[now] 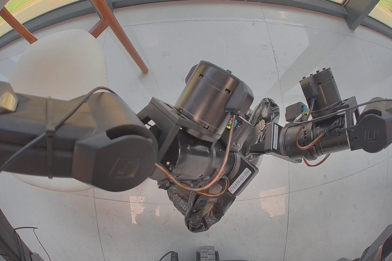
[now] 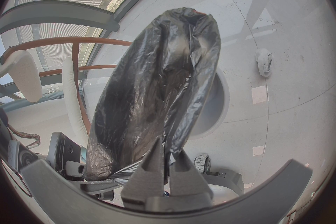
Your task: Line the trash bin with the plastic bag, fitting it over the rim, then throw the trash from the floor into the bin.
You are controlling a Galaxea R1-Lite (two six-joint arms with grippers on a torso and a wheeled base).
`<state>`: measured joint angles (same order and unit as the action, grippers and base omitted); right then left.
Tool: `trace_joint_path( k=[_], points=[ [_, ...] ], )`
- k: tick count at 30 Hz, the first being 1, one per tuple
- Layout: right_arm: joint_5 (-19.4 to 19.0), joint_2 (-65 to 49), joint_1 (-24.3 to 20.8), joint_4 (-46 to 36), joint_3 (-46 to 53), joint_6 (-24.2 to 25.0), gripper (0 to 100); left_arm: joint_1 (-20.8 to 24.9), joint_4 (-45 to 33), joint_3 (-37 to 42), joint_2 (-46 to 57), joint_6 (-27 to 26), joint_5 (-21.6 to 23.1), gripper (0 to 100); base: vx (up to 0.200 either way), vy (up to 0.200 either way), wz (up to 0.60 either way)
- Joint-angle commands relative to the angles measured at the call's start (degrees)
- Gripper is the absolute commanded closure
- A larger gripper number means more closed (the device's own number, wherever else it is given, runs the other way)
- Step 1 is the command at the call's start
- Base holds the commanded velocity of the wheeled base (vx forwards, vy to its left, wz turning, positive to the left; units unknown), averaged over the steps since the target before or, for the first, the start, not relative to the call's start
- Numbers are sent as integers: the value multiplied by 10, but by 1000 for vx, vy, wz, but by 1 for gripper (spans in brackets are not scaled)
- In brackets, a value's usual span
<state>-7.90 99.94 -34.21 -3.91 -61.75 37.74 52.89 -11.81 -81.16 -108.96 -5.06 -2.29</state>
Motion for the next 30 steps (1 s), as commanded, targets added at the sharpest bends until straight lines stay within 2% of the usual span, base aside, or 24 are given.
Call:
trace_joint_path(
  k=[1,9,10,15,21,26,30],
  points=[
    [0,-1,-1,0,0,0,100,-1,-1,0,0,-2,-1,100,0,0,0],
    [0,-1,5,0,0,0,100,-3,-2,2,0,-4,1,100,0,0,0],
    [0,-1,5,0,0,0,100,-3,-1,0,0,0,2,0,0,0,0],
    [0,-1,23,0,6,-2,100,1,1,0,-6,10,4,0,0,0,0],
    [0,17,41,0,6,-8,100,-1,48,31,-31,22,4,0,0,0,0],
    [1,32,53,36,9,-21,100,-5,85,58,-50,22,0,0,0,0,0],
    [3,35,53,52,10,-22,100,-26,88,81,-56,20,2,0,0,0,0]
  ],
)
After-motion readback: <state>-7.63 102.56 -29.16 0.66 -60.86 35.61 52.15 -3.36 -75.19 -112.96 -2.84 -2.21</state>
